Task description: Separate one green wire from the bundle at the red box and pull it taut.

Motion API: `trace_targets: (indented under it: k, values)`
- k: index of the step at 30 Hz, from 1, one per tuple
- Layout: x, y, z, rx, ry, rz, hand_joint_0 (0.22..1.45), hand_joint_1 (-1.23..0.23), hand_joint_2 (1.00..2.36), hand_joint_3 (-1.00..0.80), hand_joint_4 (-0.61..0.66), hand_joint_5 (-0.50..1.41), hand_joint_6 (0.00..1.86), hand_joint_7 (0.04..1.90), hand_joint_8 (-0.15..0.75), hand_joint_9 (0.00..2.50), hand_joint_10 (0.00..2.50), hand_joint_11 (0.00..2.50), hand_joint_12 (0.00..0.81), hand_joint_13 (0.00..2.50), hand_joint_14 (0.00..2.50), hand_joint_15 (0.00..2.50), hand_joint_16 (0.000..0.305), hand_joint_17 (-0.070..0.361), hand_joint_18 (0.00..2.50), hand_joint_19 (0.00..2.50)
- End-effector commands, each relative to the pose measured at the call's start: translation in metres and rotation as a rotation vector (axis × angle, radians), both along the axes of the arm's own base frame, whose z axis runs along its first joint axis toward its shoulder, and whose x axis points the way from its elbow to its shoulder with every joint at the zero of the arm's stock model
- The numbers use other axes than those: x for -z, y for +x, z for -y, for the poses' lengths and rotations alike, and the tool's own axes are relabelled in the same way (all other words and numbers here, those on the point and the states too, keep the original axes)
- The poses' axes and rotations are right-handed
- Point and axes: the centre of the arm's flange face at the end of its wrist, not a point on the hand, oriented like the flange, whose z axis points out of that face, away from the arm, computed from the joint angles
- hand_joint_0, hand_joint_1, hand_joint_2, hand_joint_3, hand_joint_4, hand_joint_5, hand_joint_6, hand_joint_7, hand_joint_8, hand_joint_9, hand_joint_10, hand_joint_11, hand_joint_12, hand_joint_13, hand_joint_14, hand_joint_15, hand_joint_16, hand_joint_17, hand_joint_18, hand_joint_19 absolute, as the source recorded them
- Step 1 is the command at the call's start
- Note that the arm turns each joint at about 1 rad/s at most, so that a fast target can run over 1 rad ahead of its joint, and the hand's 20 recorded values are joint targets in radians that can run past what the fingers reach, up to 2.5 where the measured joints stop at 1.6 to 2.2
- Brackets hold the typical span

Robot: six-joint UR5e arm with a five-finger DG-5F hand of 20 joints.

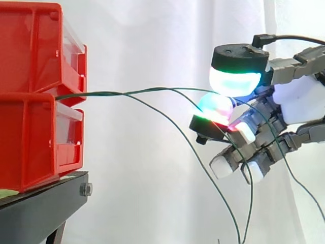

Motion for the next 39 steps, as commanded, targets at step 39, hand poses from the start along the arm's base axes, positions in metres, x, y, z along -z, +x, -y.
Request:
trace_targets:
  k: [39]
  values:
    - [0.002,0.0,-0.022,-0.036,-0.035,-0.018,0.64,-0.79,1.02,-0.04,0.03,-0.11,0.9,1.24,0.329,1.45,0.02,1.36,0.396,1.21,0.03,0.78,0.056,0.125,0.92,0.46]
